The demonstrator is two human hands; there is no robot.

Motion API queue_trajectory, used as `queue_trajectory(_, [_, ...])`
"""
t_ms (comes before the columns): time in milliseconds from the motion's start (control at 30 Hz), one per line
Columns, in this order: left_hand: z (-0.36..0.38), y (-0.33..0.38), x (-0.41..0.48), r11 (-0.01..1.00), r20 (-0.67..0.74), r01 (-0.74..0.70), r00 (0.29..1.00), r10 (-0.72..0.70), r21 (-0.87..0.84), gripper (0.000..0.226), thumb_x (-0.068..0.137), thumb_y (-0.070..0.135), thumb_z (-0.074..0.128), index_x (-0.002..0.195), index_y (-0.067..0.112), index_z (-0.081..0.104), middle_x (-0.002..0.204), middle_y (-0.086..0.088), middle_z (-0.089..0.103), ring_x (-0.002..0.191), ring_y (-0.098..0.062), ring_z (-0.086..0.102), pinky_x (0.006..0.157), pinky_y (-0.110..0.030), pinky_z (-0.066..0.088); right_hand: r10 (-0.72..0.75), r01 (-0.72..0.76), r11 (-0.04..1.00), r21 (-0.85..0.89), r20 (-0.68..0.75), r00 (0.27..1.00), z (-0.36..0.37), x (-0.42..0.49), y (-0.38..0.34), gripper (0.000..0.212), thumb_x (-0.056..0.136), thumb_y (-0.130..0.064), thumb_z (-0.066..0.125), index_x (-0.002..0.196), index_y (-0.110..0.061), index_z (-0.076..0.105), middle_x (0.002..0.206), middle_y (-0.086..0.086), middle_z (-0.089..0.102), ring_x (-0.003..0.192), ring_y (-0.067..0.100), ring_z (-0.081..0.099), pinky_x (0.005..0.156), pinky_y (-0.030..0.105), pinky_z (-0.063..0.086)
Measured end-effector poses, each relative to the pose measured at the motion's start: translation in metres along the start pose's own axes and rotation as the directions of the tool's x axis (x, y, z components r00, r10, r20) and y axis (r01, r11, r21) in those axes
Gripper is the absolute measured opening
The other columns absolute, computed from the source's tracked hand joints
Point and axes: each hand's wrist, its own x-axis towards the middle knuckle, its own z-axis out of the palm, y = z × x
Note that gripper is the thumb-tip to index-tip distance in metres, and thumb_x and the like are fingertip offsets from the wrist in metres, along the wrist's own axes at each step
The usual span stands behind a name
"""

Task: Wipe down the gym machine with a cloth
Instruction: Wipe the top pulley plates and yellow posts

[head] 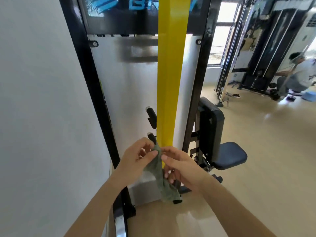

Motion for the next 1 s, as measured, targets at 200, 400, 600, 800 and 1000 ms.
queue_trajectory(200, [0.023,0.029,0.004,0.996,-0.059,-0.012,0.998,0.017,0.090,0.008,0.101,0.022,0.056,0.094,0.024,0.053,0.081,0.015,0.061,0.069,-0.009,0.059,0.063,-0.022,0.050,-0.093,0.105,0.954,-0.281,0.057,0.994,-0.018,-0.007,-0.033,0.022,0.096,-0.018,0.068,0.117,-0.010,0.065,0.094,0.024,0.057,0.062,0.021,0.055,0.059,0.034,0.052])
queue_trajectory(400, [0.011,0.083,0.016,0.983,-0.170,-0.022,0.984,0.054,0.182,0.016,0.094,0.043,0.044,0.094,0.028,0.044,0.074,0.007,0.060,0.051,-0.017,0.060,0.051,-0.019,0.048,-0.348,0.286,0.792,-0.540,-0.013,0.938,-0.024,-0.015,-0.093,0.019,0.089,-0.018,0.076,0.094,-0.004,0.064,0.088,0.021,0.059,0.055,0.021,0.056,0.055,0.036,0.049])
queue_trajectory(600, [-0.019,0.164,0.041,0.997,-0.277,-0.009,0.960,0.031,0.080,0.010,0.105,0.027,0.050,0.099,0.019,0.047,0.100,0.000,0.067,0.051,-0.029,0.069,0.043,-0.026,0.051,-0.545,0.391,0.664,-0.637,-0.055,0.837,-0.015,-0.020,-0.178,0.015,0.090,-0.021,0.075,0.081,-0.013,0.066,0.055,0.007,0.055,0.042,0.009,0.044,0.046,0.021,0.038])
queue_trajectory(800, [-0.042,0.236,0.071,0.997,-0.343,-0.071,0.937,0.068,0.005,0.015,0.104,0.026,0.052,0.108,0.011,0.049,0.095,-0.013,0.072,0.064,-0.029,0.075,0.053,-0.030,0.062,-0.686,0.595,0.653,-0.469,-0.034,0.727,0.012,-0.036,-0.264,0.007,0.092,-0.002,0.067,0.087,-0.003,0.062,0.076,0.018,0.074,0.055,0.018,0.068,0.050,0.028,0.056])
queue_trajectory(1000, [-0.058,0.273,0.085,0.903,-0.299,-0.186,0.901,0.314,0.388,0.021,0.087,0.020,0.079,0.106,0.018,0.072,0.093,0.006,0.077,0.083,-0.009,0.074,0.076,-0.029,0.061,-0.814,0.690,0.536,-0.485,-0.082,0.575,0.007,-0.040,-0.310,0.009,0.089,-0.004,0.071,0.085,-0.007,0.064,0.087,0.021,0.072,0.085,0.038,0.071,0.075,0.045,0.063])
